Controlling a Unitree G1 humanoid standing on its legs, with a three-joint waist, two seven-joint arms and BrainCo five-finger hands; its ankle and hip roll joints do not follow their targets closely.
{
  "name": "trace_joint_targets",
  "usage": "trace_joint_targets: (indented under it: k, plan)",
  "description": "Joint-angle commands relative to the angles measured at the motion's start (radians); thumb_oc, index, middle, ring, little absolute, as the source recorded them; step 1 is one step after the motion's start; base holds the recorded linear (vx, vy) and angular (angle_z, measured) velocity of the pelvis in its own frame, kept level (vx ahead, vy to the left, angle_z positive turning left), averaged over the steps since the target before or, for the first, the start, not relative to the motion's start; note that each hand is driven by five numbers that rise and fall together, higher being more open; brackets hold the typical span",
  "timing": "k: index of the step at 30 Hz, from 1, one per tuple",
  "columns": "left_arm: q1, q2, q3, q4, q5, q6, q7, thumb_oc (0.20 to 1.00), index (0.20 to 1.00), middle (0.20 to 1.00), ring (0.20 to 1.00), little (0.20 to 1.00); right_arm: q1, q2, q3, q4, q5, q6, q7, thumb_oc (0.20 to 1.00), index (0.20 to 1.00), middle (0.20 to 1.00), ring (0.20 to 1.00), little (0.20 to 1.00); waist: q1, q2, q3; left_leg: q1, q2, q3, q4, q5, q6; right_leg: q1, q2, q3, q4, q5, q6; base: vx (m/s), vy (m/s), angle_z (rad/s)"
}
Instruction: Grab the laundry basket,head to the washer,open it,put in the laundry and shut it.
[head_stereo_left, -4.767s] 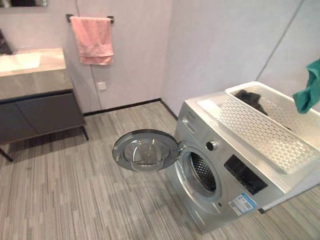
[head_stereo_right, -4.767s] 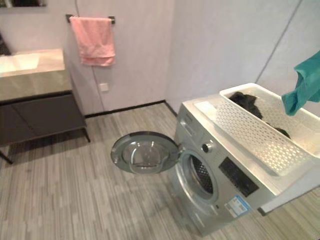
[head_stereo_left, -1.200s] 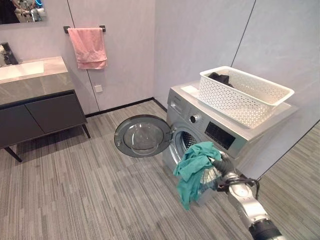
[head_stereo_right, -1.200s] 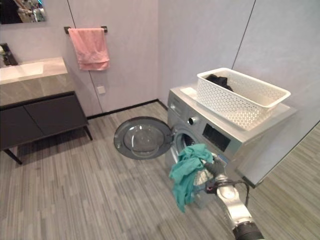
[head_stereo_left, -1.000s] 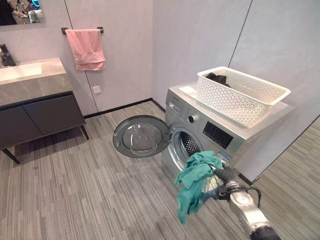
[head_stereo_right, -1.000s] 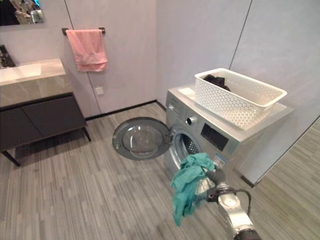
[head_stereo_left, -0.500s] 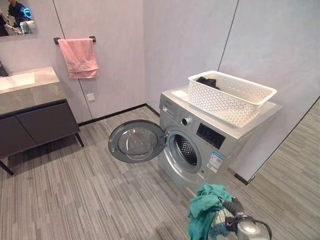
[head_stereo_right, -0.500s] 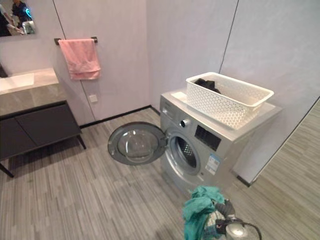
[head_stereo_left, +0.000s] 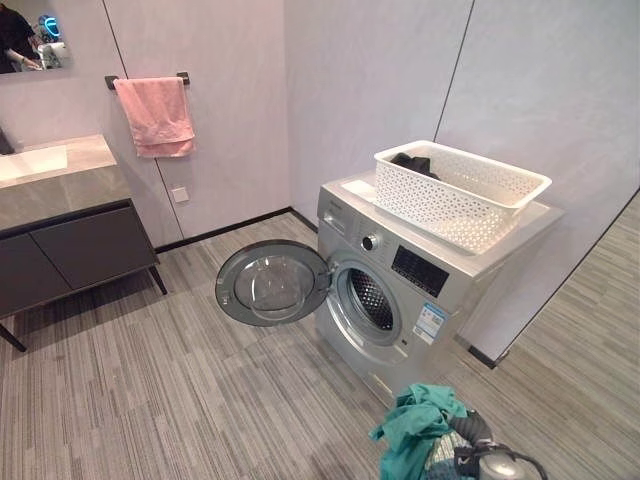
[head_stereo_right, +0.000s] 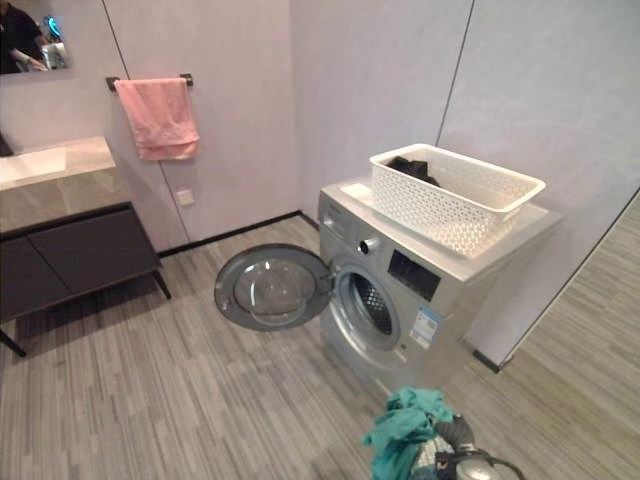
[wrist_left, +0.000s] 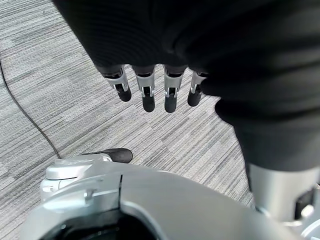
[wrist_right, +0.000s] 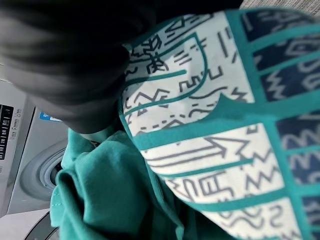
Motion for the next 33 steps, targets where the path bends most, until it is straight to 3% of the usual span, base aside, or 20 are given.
trace_joint_targets:
  k: [1, 13, 14, 33]
  plan:
    - [-0.056, 0.015, -0.026, 0.057, -0.015, -0.028, -0.005, 1.0, 1.0, 1.0, 1.0, 1.0, -0.108, -0.002, -0.072, -0.016, -0.002, -0.05, -0.001, 0.2, 0.2, 0.2, 0.2, 0.2, 0.022, -0.003, 0.063, 0.03, -0.007, 0.001, 0.031, -0.132, 0.041, -0.106, -0.061, 0.048, 0.153, -0.095, 0.008, 0.0, 0.0, 0.0]
    - [-0.048, 0.01, -0.012, 0.068, -0.033, -0.032, 0.0, 1.0, 1.0, 1.0, 1.0, 1.0, -0.099, 0.001, -0.111, 0.013, 0.013, -0.067, -0.016, 0.2, 0.2, 0.2, 0.2, 0.2, 0.02, -0.003, 0.064, 0.035, -0.009, 0.002, 0.031, -0.138, 0.041, -0.105, -0.062, 0.051, 0.156, -0.098, 0.009, 0.0, 0.0, 0.0]
    - [-0.085, 0.009, -0.033, -0.026, -0.068, -0.039, 0.02, 1.0, 1.0, 1.0, 1.0, 1.0, -0.025, 0.017, -0.098, 0.092, -0.037, -0.04, -0.024, 0.2, 0.2, 0.2, 0.2, 0.2, -0.043, 0.043, 0.118, 0.044, -0.013, 0.168, 0.012, -0.169, 0.021, -0.238, -0.106, -0.117, 0.124, -0.004, 0.029, 0.0, 0.0, 0.0]
    - [-0.075, 0.02, -0.024, -0.004, -0.059, -0.036, 0.014, 1.0, 1.0, 1.0, 1.0, 1.0, -0.023, 0.013, -0.079, 0.025, -0.046, -0.046, -0.007, 0.2, 0.2, 0.2, 0.2, 0.2, -0.043, 0.046, 0.122, 0.046, 0.004, 0.16, 0.012, -0.169, 0.012, -0.262, -0.098, -0.096, 0.173, -0.038, 0.021, 0.02, -0.005, -0.01]
